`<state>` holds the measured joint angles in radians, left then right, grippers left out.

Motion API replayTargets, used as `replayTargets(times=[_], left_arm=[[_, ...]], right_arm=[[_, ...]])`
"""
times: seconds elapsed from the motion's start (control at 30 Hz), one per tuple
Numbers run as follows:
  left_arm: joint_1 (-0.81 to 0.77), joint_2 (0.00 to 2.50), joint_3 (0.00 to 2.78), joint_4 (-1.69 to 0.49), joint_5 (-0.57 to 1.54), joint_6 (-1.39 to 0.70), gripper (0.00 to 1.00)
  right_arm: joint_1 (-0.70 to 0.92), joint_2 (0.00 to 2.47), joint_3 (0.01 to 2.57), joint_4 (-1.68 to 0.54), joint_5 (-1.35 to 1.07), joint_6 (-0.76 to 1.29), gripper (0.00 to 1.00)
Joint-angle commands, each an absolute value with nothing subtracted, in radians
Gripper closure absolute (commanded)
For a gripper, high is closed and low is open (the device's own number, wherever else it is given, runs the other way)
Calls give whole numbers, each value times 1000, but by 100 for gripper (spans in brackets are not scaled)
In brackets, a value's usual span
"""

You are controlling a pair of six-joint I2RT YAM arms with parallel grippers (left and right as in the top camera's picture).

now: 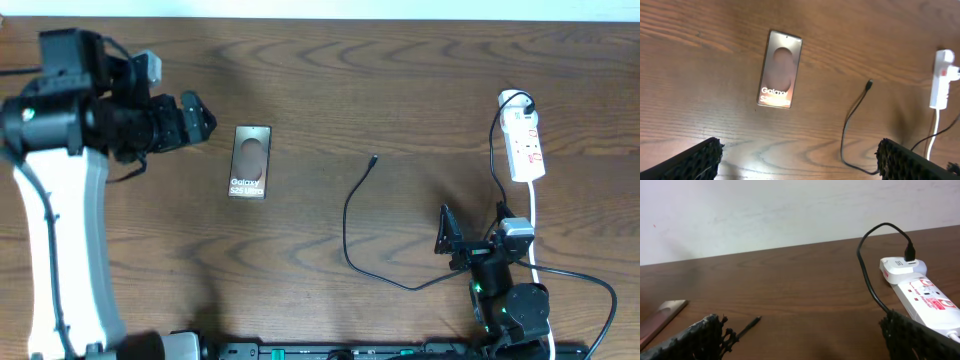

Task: Plug charger to phone and switch on socket
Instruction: 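Move the left gripper forward over the Galaxy phone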

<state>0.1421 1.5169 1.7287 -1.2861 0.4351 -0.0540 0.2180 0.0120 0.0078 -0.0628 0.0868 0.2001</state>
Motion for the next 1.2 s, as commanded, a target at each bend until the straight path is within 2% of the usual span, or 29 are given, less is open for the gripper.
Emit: replayTargets(times=[0.0, 0.03, 0.1, 0.17, 0.23, 0.27, 0.47, 0.5, 0.53, 0.57, 0.67, 0.83, 1.17], left_arm=[[146, 1562, 1744, -1289, 426, -38, 2], [146, 1578, 1744, -1291, 426, -38, 7], [145, 1604, 1743, -1296, 426, -38, 47], [144, 1622, 1737, -1303, 426, -38, 71], [144, 1638, 1723, -1305, 426, -38, 91], [144, 1647, 1715, -1304, 426, -37, 92], [144, 1676, 1707, -1286, 403, -34, 92], [143, 1681, 1707, -1283, 393, -35, 85], [138, 1687, 1705, -1281, 378, -35, 73], [131, 1694, 1705, -1282, 358, -35, 53], [97, 1724, 1705, -1281, 279, -35, 33], [41, 1788, 1705, -1261, 210, -34, 25], [0, 1951, 1705, -1256, 175, -38, 24]], right_arm=[[213, 6, 5, -65, 99, 193, 1], [213, 6, 5, -65, 99, 193, 1], [213, 6, 5, -65, 99, 193, 1], [213, 6, 5, -65, 99, 193, 1], [213, 6, 5, -65, 99, 193, 1], [213, 6, 5, -65, 99, 193, 1], [213, 6, 5, -65, 99, 193, 1], [213, 6, 5, -65, 99, 193, 1], [213, 6, 5, -65, 99, 193, 1], [213, 6, 5, -65, 99, 193, 1], [213, 6, 5, -65, 99, 193, 1], [213, 6, 5, -65, 99, 193, 1], [213, 6, 5, -65, 99, 193, 1]])
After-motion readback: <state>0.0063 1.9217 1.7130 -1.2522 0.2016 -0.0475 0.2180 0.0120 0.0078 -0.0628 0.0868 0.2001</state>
